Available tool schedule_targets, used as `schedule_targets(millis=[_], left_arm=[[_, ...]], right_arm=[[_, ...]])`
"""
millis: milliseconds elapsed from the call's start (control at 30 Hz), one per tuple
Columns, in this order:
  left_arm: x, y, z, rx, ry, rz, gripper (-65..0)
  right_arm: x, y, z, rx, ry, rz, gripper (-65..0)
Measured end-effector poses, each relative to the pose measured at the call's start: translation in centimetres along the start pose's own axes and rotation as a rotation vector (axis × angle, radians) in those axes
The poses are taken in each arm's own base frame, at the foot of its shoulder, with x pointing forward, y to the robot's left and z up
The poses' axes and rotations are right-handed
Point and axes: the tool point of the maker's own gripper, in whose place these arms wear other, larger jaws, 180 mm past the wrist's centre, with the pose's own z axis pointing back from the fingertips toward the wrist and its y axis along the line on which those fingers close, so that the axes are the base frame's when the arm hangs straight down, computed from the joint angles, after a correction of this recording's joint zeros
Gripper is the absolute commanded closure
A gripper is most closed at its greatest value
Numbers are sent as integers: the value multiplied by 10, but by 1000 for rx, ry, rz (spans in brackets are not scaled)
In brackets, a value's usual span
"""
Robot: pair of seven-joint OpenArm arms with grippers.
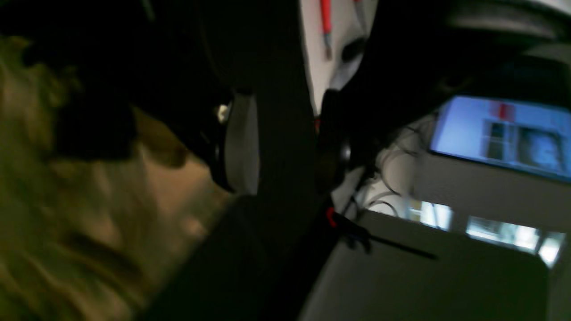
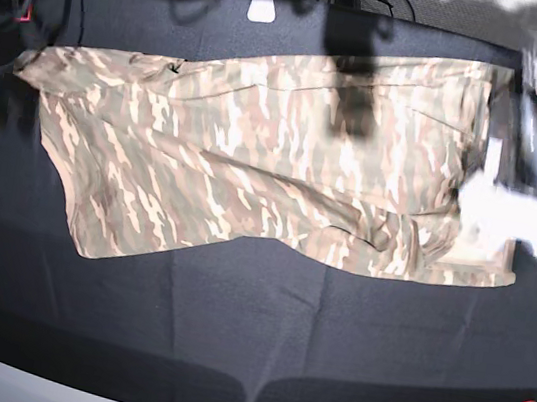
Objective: Layout the t-shirt on the table in an organized manner, then fold the t-shirt properly
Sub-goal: 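Lay the lifted shirt down flat, stretching it between both grippers, then lower both grippers to the shirt's hem corners and grasp them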
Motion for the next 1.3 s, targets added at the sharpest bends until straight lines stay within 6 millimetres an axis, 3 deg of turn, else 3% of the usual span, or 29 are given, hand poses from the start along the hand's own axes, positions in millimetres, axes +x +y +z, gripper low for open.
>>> schedule_targets(millis=[167,267,433,633,733,867,1000,1167,1300], left_arm=[[50,24,-25,44,-120,191,-202],[57,23,-47,36,-119,272,-202],[24,-7,-97,-92,26,321,-202],[-14,-33,-150,-258,192,415,-202],[-37,-42,-165,-334,277,454,-202],[-74,-62,-164,-445,407,495,-202],[-102,-83,-152,-520,492,492,-202],[-110,-89,-145,-548,550,496,-200],[-108,-99,-135,-603,608,555,-164]], right_arm=[[35,25,-19,109,-73,-22,-320],[56,31,-28,129,-118,-8,-319],[70,45,-56,129,-63,76,-319],[53,85,-108,150,100,289,-319],[43,103,-132,172,158,377,-319],[25,108,-153,183,219,413,-319],[4,96,-173,156,306,428,-319],[-36,65,-194,69,441,412,-319],[-50,49,-205,42,466,359,-318]])
